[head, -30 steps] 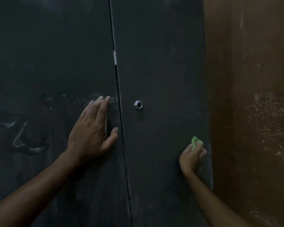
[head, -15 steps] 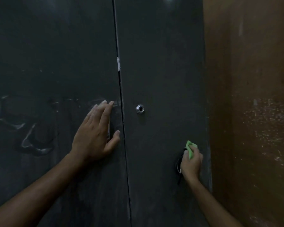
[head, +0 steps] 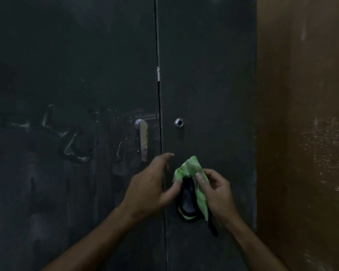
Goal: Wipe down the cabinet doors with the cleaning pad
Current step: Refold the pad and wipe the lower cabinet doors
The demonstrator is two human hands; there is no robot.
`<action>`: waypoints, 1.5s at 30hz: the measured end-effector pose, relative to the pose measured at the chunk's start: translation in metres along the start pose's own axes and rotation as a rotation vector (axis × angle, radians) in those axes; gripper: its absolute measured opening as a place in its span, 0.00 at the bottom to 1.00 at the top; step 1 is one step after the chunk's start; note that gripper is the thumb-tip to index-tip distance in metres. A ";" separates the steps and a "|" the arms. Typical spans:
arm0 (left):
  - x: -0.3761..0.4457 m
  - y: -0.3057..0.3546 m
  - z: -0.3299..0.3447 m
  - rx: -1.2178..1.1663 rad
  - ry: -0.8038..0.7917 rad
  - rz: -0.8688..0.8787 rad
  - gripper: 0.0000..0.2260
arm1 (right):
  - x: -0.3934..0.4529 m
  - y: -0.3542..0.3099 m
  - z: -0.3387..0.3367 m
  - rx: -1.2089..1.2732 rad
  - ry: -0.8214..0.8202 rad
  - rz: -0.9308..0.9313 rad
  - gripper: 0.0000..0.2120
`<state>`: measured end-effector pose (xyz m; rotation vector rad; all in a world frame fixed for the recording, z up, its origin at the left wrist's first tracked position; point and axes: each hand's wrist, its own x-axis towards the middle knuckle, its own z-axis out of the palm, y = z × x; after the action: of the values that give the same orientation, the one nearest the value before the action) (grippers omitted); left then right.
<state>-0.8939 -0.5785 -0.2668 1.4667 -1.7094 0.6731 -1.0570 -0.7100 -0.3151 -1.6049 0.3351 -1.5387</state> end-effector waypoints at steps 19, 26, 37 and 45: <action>-0.070 -0.030 -0.059 -1.133 -0.384 -0.780 0.18 | -0.051 -0.040 0.055 -0.077 -0.511 0.231 0.21; -0.076 -0.047 -0.077 -1.020 -0.437 -0.696 0.20 | -0.060 -0.027 0.060 -0.054 -0.648 0.095 0.11; -0.070 -0.064 -0.092 -0.961 -0.539 -0.656 0.17 | -0.034 -0.024 0.061 0.170 -0.433 0.426 0.08; -0.076 -0.057 -0.062 -1.104 -0.548 -0.797 0.10 | -0.064 -0.020 0.086 0.010 -0.664 0.591 0.27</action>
<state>-0.8217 -0.4973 -0.2998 1.3116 -1.2512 -1.0277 -0.9990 -0.6193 -0.3323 -1.7048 0.3774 -0.5251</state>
